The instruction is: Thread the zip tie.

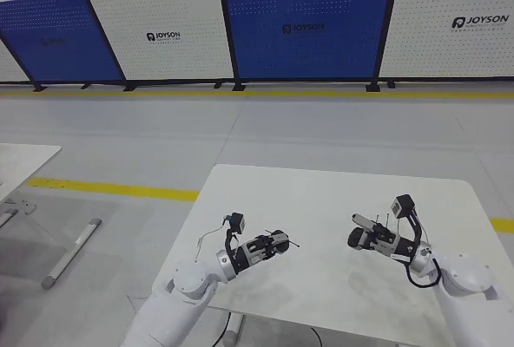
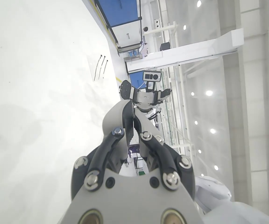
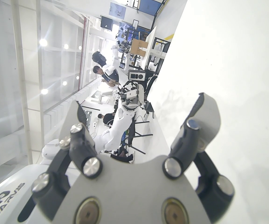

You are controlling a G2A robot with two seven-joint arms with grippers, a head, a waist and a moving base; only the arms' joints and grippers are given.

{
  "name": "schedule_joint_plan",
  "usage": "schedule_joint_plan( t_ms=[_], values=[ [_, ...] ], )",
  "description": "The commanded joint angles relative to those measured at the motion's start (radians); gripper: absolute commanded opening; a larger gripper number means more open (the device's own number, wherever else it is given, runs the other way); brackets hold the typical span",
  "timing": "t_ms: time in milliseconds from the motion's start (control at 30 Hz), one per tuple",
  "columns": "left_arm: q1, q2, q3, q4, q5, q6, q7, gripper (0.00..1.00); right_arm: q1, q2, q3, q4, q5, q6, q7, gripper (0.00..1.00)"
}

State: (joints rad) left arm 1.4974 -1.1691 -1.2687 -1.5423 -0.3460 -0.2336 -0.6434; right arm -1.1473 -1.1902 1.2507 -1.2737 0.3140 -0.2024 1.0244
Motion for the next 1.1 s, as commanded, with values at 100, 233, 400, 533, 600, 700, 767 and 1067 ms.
schedule_joint_plan(
  t_ms=[100,233,400,533,600,700,767,1067],
  values=[
    [-0.001,-0.007,0.025,-0.03,-0.084,0.004,0.011,0.0,0.0,0.0,0.0,0.0,0.0,0.0,0.0,1.0],
    [0.002,-0.01,0.043,-0.046,-0.113,-0.003,0.019,0.0,0.0,0.0,0.0,0.0,0.0,0.0,0.0,1.0],
    [-0.001,-0.01,0.048,-0.043,-0.09,0.005,0.039,0.0,0.0,0.0,0.0,0.0,0.0,0.0,0.0,1.0],
    [-0.001,-0.01,0.048,-0.043,-0.09,0.005,0.039,0.0,-0.001,0.0,-0.001,-0.004,-0.002,-0.002,-0.002,1.0],
    [-0.001,-0.01,0.048,-0.043,-0.09,0.005,0.039,0.0,-0.005,0.003,-0.01,-0.033,-0.047,-0.015,0.01,1.0],
    [-0.001,-0.01,0.048,-0.043,-0.09,0.005,0.039,0.0,0.0,0.019,0.008,-0.068,-0.128,-0.034,0.081,1.0],
    [-0.001,-0.01,0.048,-0.043,-0.09,0.005,0.039,0.0,0.0,0.036,0.048,-0.087,-0.157,-0.027,0.164,1.0],
    [-0.001,-0.01,0.048,-0.043,-0.09,0.005,0.039,0.0,0.022,0.095,0.105,-0.155,-0.271,-0.093,0.366,1.0]
  ],
)
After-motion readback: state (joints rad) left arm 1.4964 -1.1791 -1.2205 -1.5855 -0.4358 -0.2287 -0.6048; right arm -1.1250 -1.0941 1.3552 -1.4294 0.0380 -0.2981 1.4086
